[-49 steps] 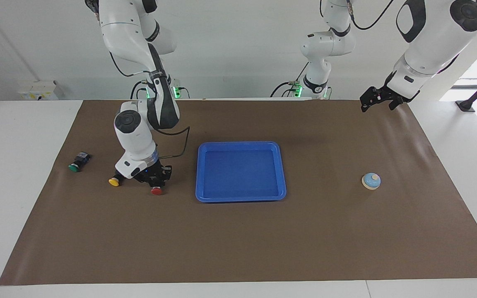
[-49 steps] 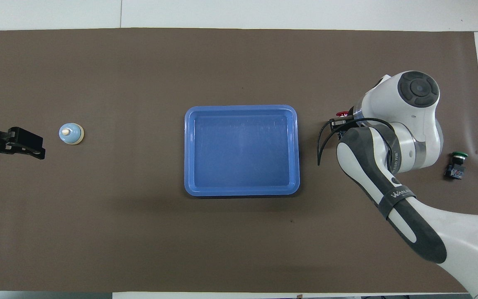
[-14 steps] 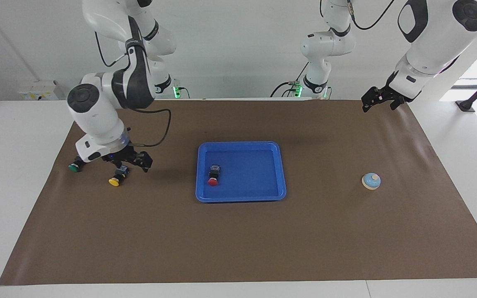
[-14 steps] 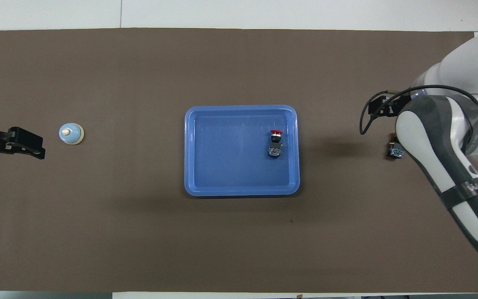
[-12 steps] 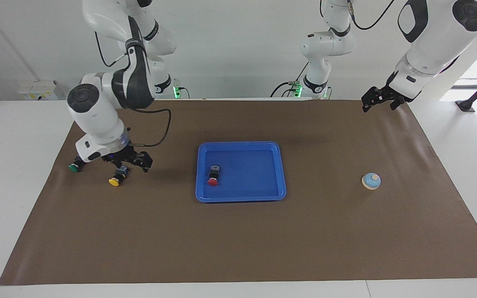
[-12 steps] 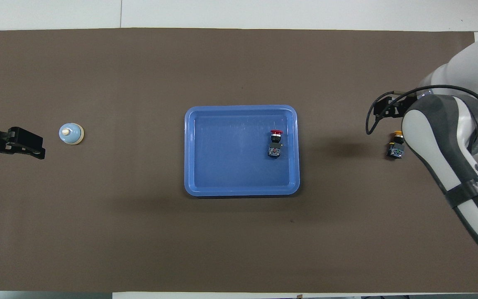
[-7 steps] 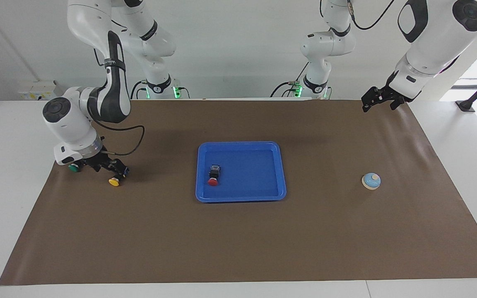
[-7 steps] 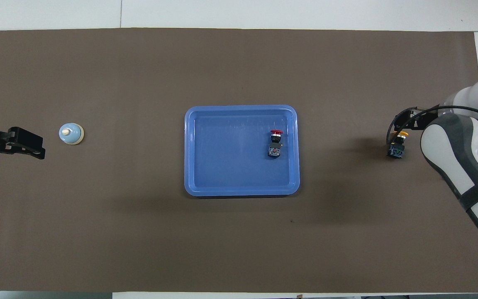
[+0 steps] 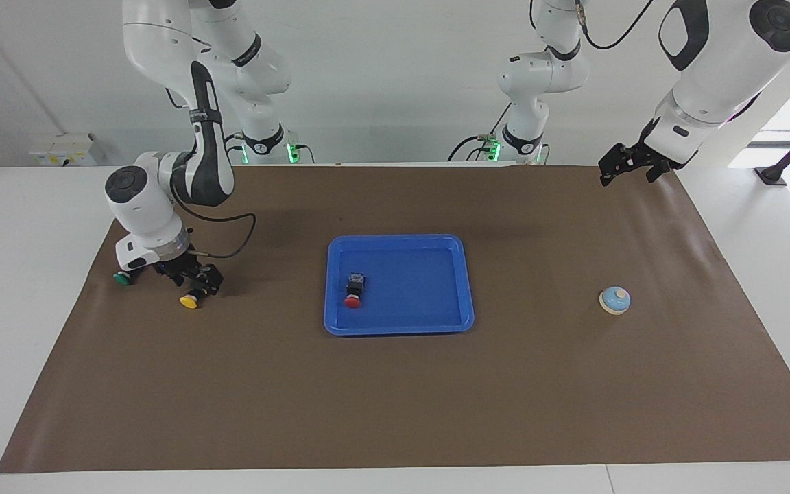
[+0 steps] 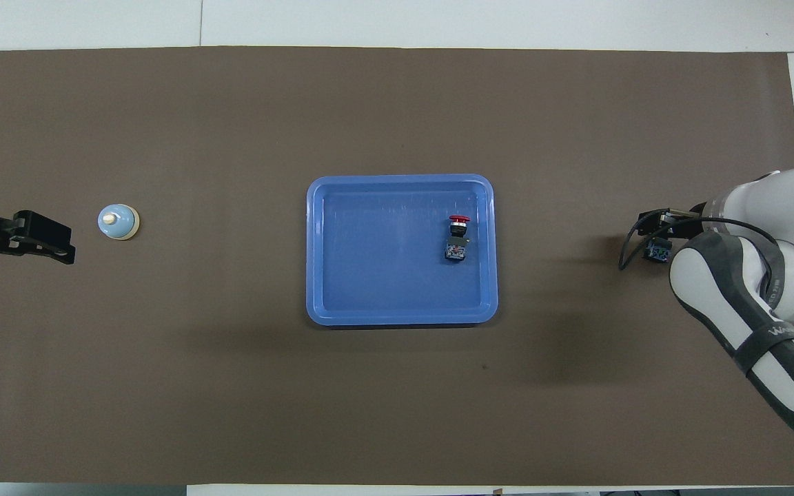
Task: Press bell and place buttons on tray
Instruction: 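Carry the yellow button into the tray beside the red one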
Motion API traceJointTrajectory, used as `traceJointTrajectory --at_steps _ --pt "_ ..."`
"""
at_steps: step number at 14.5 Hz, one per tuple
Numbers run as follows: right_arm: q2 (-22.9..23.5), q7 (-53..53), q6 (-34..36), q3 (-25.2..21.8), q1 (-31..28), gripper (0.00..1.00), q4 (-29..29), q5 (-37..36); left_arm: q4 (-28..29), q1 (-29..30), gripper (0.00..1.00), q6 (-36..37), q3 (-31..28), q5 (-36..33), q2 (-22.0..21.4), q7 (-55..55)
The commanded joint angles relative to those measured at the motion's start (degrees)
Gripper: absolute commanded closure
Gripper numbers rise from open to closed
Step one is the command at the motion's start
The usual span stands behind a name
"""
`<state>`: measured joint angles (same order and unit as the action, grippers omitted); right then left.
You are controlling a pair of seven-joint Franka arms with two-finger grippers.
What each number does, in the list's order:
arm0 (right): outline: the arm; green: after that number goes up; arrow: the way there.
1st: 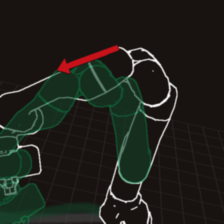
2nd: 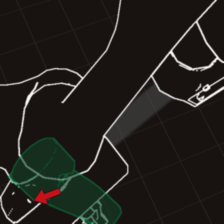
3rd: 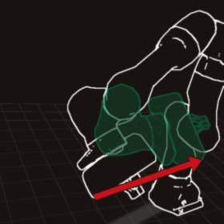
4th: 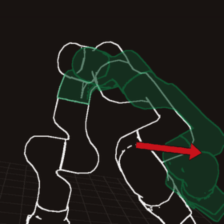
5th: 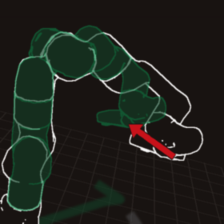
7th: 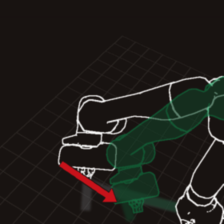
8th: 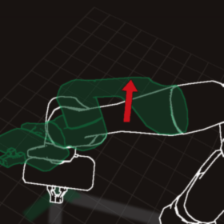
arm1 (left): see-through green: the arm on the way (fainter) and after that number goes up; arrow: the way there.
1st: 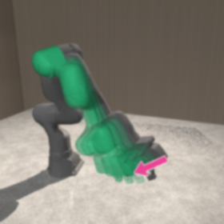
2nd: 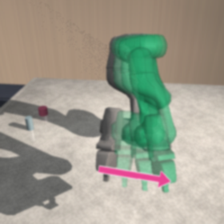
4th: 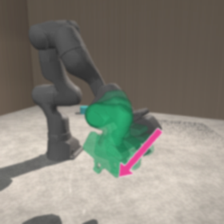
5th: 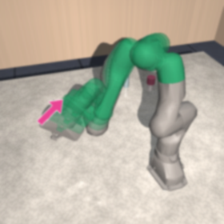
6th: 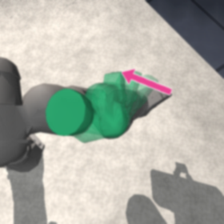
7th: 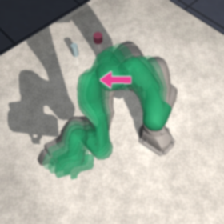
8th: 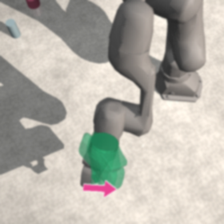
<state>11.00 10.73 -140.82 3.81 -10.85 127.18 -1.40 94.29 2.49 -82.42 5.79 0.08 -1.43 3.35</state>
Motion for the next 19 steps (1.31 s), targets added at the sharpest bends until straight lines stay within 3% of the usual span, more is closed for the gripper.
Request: traceJointTrajectory --at_steps 1,2,5,9,13,17,19 --pt "-0.99 0.61 -3.58 0.49 -0.49 0.70 2.98 -0.62 1.25 -0.03 0.00 -0.99 -0.25 0.18 -1.29 -0.09" --pt "-0.90 0.69 -3.41 0.49 -0.14 1.00 2.72 -0.62 1.25 -0.03 0.00 -0.99 -0.25 0.18 -1.21 -0.09" --pt "-0.81 0.96 -1.13 0.49 0.22 1.00 1.32 -0.62 1.25 -0.03 0.00 -0.99 -0.25 0.18 -1.29 -0.09" --pt "0.24 2.97 13.77 0.58 4.68 1.00 -10.25 -0.54 1.25 -0.03 0.00 -0.99 -0.25 0.18 -1.29 -0.09" --pt "3.23 9.56 25.93 0.49 15.39 1.00 -23.01 -0.36 1.25 -0.03 0.00 -0.99 -0.25 0.18 -1.29 -0.09" --pt "5.42 12.54 29.02 0.58 26.20 1.00 -29.34 0.60 1.25 -0.03 0.00 -0.99 -0.25 0.18 -1.29 -0.09" --pt "10.41 18.16 33.05 0.58 31.39 1.00 -36.62 0.69 1.25 -0.03 0.00 -0.99 -0.25 0.18 -1.21 -0.09"
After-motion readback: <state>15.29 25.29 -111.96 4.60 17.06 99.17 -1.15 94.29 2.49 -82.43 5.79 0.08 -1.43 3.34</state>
